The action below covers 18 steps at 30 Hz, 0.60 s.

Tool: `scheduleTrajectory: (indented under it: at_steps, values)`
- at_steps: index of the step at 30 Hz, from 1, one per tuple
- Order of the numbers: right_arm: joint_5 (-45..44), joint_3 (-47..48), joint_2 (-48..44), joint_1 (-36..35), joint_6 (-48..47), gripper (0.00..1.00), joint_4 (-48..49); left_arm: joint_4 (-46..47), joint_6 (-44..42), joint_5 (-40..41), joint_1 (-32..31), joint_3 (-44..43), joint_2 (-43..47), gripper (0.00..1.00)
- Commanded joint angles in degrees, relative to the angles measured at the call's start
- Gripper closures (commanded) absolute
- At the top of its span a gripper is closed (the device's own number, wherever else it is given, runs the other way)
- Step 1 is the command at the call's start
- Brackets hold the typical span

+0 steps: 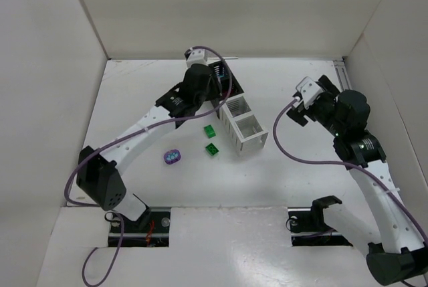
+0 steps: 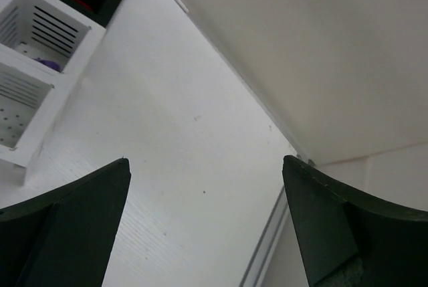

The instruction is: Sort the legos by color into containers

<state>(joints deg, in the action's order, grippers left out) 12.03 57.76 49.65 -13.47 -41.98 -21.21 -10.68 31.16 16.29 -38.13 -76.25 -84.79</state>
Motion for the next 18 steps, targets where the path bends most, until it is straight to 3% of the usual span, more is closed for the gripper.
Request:
scheduleTrajectory:
  at_steps: [1,8,15,18]
  values:
    - [-6.57,-0.54,-2.35,0.55,1.99,0.00,-1.72,1.45,-2.50,0.14,-1.68,-6.18,-5.90,0.83]
    - [-9.75,-0.54,-4.12,0.55,1.99,0.00,-2.96,-0.13,-5.05,0.84,-4.67,-14.10,-14.08,0.80]
    - [-10.27,-1.07,-4.12,1.08,1.99,0.00,-3.49,-0.23,-5.58,0.05,-5.82,-15.86,-17.25,0.70]
    - [-10.27,-1.07,-4.12,1.08,1.99,0.00,-3.49,-0.22,-5.58,-0.47,-5.82,-15.86,-17.86,0.59]
